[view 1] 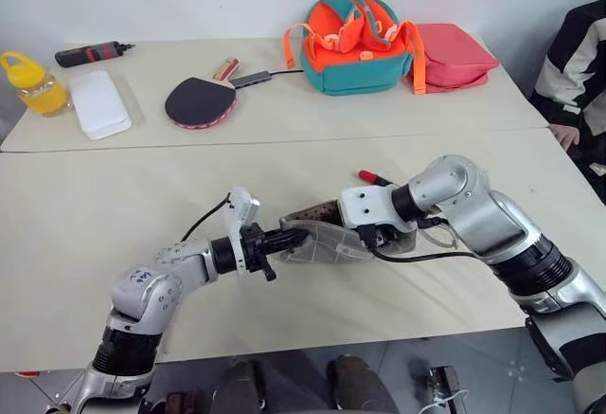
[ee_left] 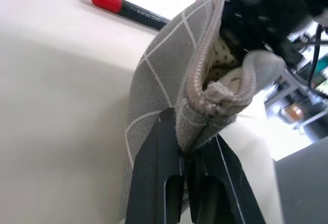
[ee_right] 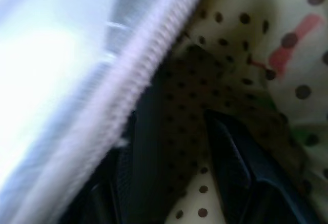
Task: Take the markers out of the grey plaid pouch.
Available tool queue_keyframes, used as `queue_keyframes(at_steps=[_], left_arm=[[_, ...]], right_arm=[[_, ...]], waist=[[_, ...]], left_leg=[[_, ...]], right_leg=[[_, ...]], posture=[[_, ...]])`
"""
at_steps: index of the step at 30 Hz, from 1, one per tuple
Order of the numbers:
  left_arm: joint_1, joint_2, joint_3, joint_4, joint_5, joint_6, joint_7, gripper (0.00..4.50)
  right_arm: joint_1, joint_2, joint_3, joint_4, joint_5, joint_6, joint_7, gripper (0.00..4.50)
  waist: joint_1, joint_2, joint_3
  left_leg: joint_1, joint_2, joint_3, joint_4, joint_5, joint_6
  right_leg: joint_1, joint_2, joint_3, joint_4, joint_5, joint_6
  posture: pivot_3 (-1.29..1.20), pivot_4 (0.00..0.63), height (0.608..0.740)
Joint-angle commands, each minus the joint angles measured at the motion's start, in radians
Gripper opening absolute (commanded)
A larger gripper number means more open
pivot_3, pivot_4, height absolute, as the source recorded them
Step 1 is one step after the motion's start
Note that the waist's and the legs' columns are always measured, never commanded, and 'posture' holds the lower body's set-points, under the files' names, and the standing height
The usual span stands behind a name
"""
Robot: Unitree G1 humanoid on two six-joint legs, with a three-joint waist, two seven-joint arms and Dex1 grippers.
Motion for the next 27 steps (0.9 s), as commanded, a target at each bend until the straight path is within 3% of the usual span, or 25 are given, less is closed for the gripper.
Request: queue_keyframes(at_steps=[1,11,15,22,27], left_arm=[[0.027,0.016,0.003,0.003,0.034,0.003,0.005,0.00],[0.034,0.009,-0.004,-0.057,-0.008,0.024,-0.020,0.00],[0.056,0.023,-0.018,-0.079,0.003,0.026,-0.033,0.00],[0.066,0.023,-0.023,-0.090,0.017,0.023,-0.039,0.00],[0.067,0.023,-0.023,-0.089,0.024,0.022,-0.039,0.00]], right_arm=[[0.027,-0.037,0.015,-0.026,-0.009,0.018,0.055,2.21],[0.060,-0.041,0.007,-0.095,0.012,0.085,0.100,2.21],[0.077,-0.015,0.037,-0.022,-0.070,-0.035,0.019,2.21],[0.109,-0.012,0.059,0.006,-0.102,-0.062,0.030,2.21],[0.092,0.015,0.022,-0.007,-0.075,-0.044,0.020,1.06]], waist=[[0.001,0.000,0.000],[0.003,0.000,0.000],[0.002,0.000,0.000],[0.001,-0.001,-0.001],[-0.001,-0.001,-0.001]], left_leg=[[0.000,0.000,0.000,0.000,0.000,0.000],[0.000,0.000,-0.001,0.000,0.000,0.000],[0.000,0.000,-0.001,0.000,0.000,0.000],[0.003,0.000,0.000,0.000,0.000,0.000],[0.007,0.000,0.001,-0.001,0.000,0.000]], right_leg=[[0.000,0.000,0.000,0.000,0.000,0.000],[0.000,0.000,0.000,0.000,0.000,0.000],[0.001,0.000,0.000,0.000,0.000,0.000],[0.003,0.000,0.000,0.000,0.000,0.000],[0.007,0.000,0.001,0.000,0.000,0.000]], posture=[[0.00,0.150,0.740],[0.00,0.150,0.740],[0.00,0.150,0.740],[0.00,0.150,0.740],[0.00,0.150,0.740]])
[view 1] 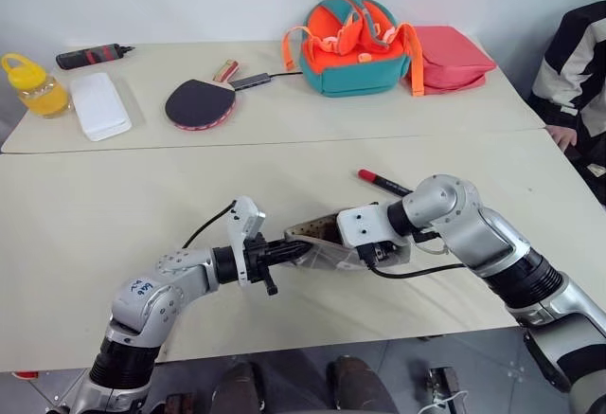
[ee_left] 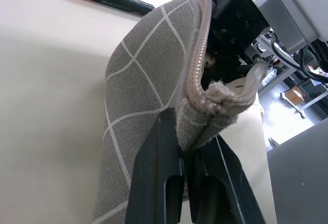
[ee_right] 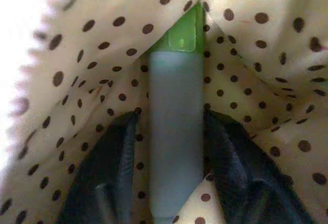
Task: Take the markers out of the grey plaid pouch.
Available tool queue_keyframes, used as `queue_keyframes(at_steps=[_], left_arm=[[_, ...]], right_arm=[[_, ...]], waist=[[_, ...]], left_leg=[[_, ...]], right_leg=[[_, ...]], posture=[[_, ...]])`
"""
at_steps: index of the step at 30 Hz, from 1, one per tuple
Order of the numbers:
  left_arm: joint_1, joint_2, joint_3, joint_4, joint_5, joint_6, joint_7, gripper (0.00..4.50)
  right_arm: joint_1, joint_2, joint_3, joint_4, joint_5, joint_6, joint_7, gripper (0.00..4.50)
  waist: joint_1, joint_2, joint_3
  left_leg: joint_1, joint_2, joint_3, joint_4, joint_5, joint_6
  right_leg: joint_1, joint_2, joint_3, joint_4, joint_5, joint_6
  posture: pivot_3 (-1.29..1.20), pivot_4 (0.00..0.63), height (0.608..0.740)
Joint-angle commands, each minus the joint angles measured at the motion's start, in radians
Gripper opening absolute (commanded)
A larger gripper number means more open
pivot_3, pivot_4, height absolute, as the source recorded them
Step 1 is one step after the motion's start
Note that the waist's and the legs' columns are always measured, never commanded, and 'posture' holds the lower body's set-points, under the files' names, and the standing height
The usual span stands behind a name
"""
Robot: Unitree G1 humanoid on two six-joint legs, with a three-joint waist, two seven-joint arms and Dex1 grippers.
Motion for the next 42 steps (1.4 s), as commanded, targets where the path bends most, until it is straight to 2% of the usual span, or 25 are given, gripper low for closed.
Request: queue_keyframes(at_steps=[1,8,14,22,30,33,37,40,42], left_arm=[[0.017,0.012,-0.002,-0.017,0.010,0.003,-0.008,0.00],[0.021,0.017,0.002,-0.018,0.017,-0.001,-0.006,0.00],[0.025,0.015,0.010,-0.022,0.009,-0.003,-0.003,0.00],[-0.013,0.004,0.058,0.047,0.042,-0.051,0.034,0.00],[-0.018,0.064,0.176,0.083,0.093,-0.153,0.042,0.00],[-0.025,0.079,0.143,0.091,0.160,-0.230,0.031,0.00],[-0.049,0.057,0.106,0.083,0.239,-0.331,0.039,0.00],[-0.069,0.056,0.182,0.105,0.223,-0.357,0.047,0.00],[-0.063,0.089,0.230,0.116,0.228,-0.382,0.032,0.00]], right_arm=[[0.010,0.016,-0.011,0.011,0.005,0.025,-0.005,1.05],[-0.052,0.036,-0.149,-0.018,0.130,0.093,-0.004,1.05],[-0.104,-0.021,-0.227,-0.064,0.215,0.156,0.035,1.05],[-0.086,-0.077,-0.247,-0.105,0.277,0.201,0.068,1.05],[-0.102,-0.111,-0.258,-0.077,0.284,0.193,0.056,1.05],[-0.096,-0.113,-0.233,-0.061,0.255,0.163,0.047,1.05],[-0.096,-0.072,-0.251,-0.092,0.327,0.223,0.045,1.05],[-0.099,-0.078,-0.268,-0.081,0.347,0.227,0.046,1.05],[-0.096,-0.084,-0.281,-0.066,0.356,0.221,0.039,1.05]], waist=[[0.000,0.000,0.000],[0.004,0.000,0.000],[0.009,0.000,0.000],[0.008,0.000,0.000],[0.006,0.000,0.000],[0.006,0.000,0.000],[0.007,0.000,0.000],[0.009,0.000,0.000],[0.004,0.000,0.000]], left_leg=[[0.001,0.000,0.000,0.000,0.000,0.000],[0.003,0.000,0.000,-0.003,0.000,0.000],[-0.001,-0.002,0.001,-0.007,0.000,0.000],[-0.008,-0.001,0.000,-0.007,0.000,0.000],[-0.008,-0.001,0.000,-0.006,0.000,0.000],[-0.008,-0.001,0.000,-0.007,0.000,0.000],[-0.008,-0.002,0.001,-0.006,0.000,0.000],[-0.008,-0.001,0.001,-0.006,0.000,0.000],[-0.008,-0.001,0.001,-0.006,0.000,0.000]], right_leg=[[0.001,0.000,0.000,0.000,0.000,0.000],[0.003,0.000,0.000,-0.002,0.000,0.000],[-0.002,-0.002,0.000,-0.004,0.000,0.000],[-0.009,-0.002,-0.001,-0.005,0.000,0.000],[-0.009,-0.001,-0.001,-0.004,0.000,0.000],[-0.009,-0.001,-0.001,-0.004,0.000,0.000],[-0.009,-0.002,-0.001,-0.005,0.000,0.000],[-0.009,-0.001,-0.001,-0.004,0.000,0.000],[-0.010,-0.001,-0.001,-0.004,0.000,0.000]], posture=[[0.00,0.150,0.740],[0.00,0.150,0.740],[0.00,0.150,0.740],[0.00,0.150,0.740],[0.00,0.150,0.740],[0.00,0.150,0.740],[0.00,0.150,0.740],[0.00,0.150,0.740],[0.00,0.150,0.740]])
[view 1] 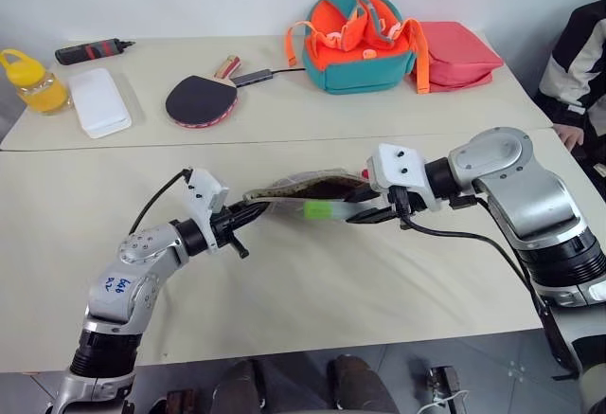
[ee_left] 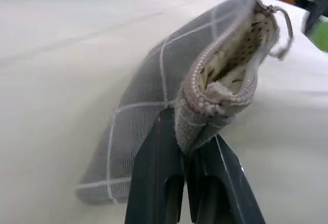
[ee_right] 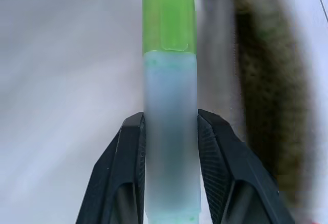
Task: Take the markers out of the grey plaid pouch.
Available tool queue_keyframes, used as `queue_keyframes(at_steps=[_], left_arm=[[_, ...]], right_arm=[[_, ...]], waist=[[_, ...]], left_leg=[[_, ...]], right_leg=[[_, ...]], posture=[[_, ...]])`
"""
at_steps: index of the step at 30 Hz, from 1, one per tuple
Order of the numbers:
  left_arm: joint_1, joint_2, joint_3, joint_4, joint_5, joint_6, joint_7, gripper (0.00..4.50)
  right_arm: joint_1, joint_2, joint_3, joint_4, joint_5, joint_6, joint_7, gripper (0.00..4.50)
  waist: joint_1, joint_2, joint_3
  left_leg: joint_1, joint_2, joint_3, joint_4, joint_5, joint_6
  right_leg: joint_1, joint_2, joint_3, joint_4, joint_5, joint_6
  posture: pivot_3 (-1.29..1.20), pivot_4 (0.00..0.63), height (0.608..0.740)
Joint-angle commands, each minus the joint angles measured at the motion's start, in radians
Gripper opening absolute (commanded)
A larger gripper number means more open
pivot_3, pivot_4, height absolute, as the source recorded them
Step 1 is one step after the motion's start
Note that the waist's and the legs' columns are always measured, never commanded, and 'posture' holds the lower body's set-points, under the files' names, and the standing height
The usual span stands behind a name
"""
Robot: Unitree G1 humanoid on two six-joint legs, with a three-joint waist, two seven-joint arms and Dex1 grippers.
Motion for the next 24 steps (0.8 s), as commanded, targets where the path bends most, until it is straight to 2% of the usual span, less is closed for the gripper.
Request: queue_keyframes(at_steps=[1,6,10,15,18,20,21,22,23,24], left_arm=[[-0.002,0.055,0.104,0.008,0.016,-0.071,-0.014,0.00],[0.016,0.178,0.177,0.106,0.166,-0.254,-0.001,0.00],[0.063,0.225,0.140,0.129,0.329,-0.437,0.024,0.00],[0.108,0.215,0.095,0.172,0.497,-0.532,0.117,0.00],[0.149,0.182,0.068,0.194,0.498,-0.511,0.107,0.00],[0.161,0.161,0.067,0.179,0.432,-0.498,0.053,0.54],[0.166,0.154,0.069,0.170,0.409,-0.495,0.033,0.70],[0.163,0.143,0.076,0.162,0.398,-0.483,0.038,0.93],[0.158,0.139,0.080,0.157,0.392,-0.477,0.039,1.39],[0.157,0.134,0.087,0.148,0.370,-0.466,0.027,1.60]], right_arm=[[-0.007,-0.017,-0.058,0.003,0.021,-0.011,-0.014,1.05],[0.055,-0.006,-0.077,0.096,-0.038,-0.125,-0.115,1.05],[0.135,0.009,-0.074,0.208,-0.141,-0.285,-0.254,1.05],[0.223,0.001,-0.071,0.252,-0.205,-0.376,-0.317,1.05],[0.247,0.005,-0.066,0.240,-0.211,-0.382,-0.319,1.05],[0.251,0.015,-0.078,0.237,-0.189,-0.341,-0.316,1.05],[0.253,0.018,-0.082,0.235,-0.183,-0.329,-0.317,1.78],[0.255,0.015,-0.081,0.230,-0.172,-0.316,-0.300,2.00],[0.253,0.019,-0.085,0.229,-0.169,-0.321,-0.301,2.50],[0.250,0.026,-0.092,0.227,-0.156,-0.310,-0.297,2.71]], waist=[[-0.004,0.000,0.000],[-0.002,0.000,0.000],[0.001,0.000,0.000],[0.004,-0.001,0.000],[-0.003,-0.001,0.000],[-0.003,-0.001,0.000],[-0.002,-0.001,0.000],[-0.001,-0.001,0.001],[-0.001,-0.001,0.001],[0.000,-0.001,0.001]], left_leg=[[0.000,0.000,0.000,-0.001,0.000,0.000],[0.000,0.000,0.001,-0.002,0.000,0.000],[-0.001,-0.001,0.003,-0.002,0.000,0.000],[-0.002,0.000,0.005,-0.002,0.000,0.000],[-0.003,0.001,0.007,-0.002,0.000,0.000],[-0.002,0.001,0.008,-0.002,0.000,0.000],[-0.002,0.001,0.008,-0.002,0.000,0.000],[-0.002,0.001,0.008,-0.001,0.000,0.000],[-0.003,0.002,0.008,-0.001,0.000,-0.001],[-0.003,0.002,0.008,-0.001,0.000,-0.001]], right_leg=[[-0.001,0.000,0.000,0.000,0.000,0.000],[-0.003,0.000,0.000,0.001,0.000,0.000],[-0.003,-0.002,0.001,0.000,0.000,0.000],[-0.006,-0.001,0.001,0.001,0.000,0.000],[-0.009,-0.001,0.002,0.004,0.000,0.000],[-0.009,-0.001,0.003,0.005,0.000,0.000],[-0.010,-0.001,0.002,0.006,0.000,0.000],[-0.010,-0.001,0.002,0.006,0.000,0.000],[-0.010,-0.001,0.002,0.007,0.000,0.000],[-0.010,0.000,0.002,0.007,0.000,0.000]], posture=[[0.00,0.150,0.740],[0.00,0.150,0.740],[0.00,0.150,0.740],[0.00,0.150,0.740],[0.00,0.150,0.740],[0.00,0.150,0.740],[0.00,0.150,0.740],[0.00,0.150,0.740],[0.00,0.150,0.740],[0.00,0.150,0.740]])
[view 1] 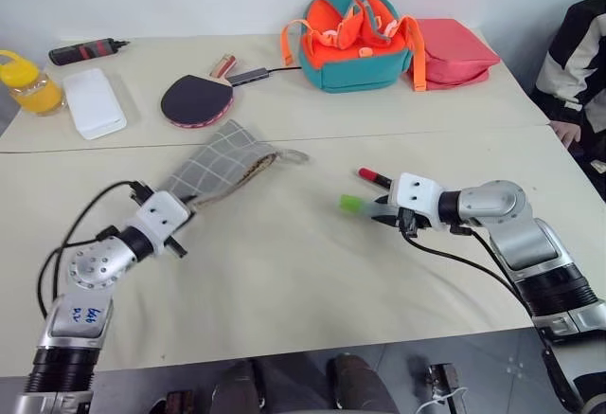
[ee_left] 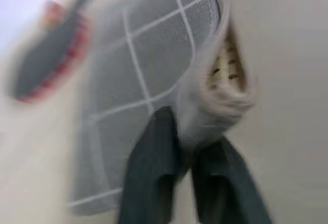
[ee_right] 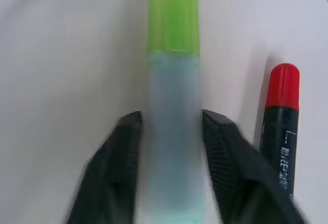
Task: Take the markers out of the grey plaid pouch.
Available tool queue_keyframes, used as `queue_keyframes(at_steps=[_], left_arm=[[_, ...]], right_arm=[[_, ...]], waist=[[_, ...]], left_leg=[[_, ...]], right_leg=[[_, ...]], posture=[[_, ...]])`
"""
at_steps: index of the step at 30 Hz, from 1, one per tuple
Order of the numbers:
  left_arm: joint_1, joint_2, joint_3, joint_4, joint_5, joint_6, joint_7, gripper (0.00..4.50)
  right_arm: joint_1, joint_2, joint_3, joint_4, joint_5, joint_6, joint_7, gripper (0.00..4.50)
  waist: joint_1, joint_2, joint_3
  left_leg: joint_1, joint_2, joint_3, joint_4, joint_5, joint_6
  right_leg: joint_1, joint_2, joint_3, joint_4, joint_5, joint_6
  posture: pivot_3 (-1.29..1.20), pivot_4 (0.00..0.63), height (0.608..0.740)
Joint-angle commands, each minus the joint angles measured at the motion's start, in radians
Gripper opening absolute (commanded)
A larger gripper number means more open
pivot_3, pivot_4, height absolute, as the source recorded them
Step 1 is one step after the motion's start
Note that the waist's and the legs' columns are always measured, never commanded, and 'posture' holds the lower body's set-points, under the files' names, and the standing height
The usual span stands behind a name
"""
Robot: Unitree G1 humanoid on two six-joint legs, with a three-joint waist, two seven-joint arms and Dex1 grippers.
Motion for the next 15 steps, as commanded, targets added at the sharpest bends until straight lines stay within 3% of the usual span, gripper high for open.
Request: queue_keyframes(at_steps=[1,6,9,15], left_arm=[[-0.008,-0.004,0.037,-0.055,-0.063,0.020,-0.023,1.85],[0.026,-0.001,0.088,-0.123,-0.191,0.102,-0.085,3.38],[0.099,-0.012,0.156,-0.203,-0.350,0.190,-0.146,4.31],[0.261,-0.030,0.252,-0.317,-0.484,0.272,-0.162,4.31]], right_arm=[[0.008,0.013,-0.026,-0.036,0.046,0.026,0.025,3.00],[0.008,0.038,-0.082,-0.080,0.148,0.089,0.046,4.50],[0.003,0.073,-0.142,-0.113,0.222,0.096,0.027,4.50],[0.129,0.175,-0.273,-0.215,0.334,0.034,-0.062,4.50]], waist=[[0.000,0.000,0.000],[-0.003,0.000,0.000],[-0.004,0.000,0.000],[0.002,-0.001,0.000]], left_leg=[[0.000,0.000,0.000,0.000,0.000,0.000],[0.000,0.000,0.000,0.000,0.000,0.000],[0.000,0.000,0.000,-0.001,0.000,0.000],[0.000,0.000,-0.002,-0.001,0.000,0.000]], right_leg=[[0.000,0.000,0.000,0.000,0.000,0.000],[0.000,0.000,0.000,0.000,0.000,0.000],[-0.001,0.000,0.000,0.001,0.000,0.000],[0.000,0.000,0.000,-0.001,0.000,0.000]], posture=[[0.00,0.150,0.740],[0.00,0.150,0.740],[0.00,0.150,0.740],[0.00,0.150,0.740]])
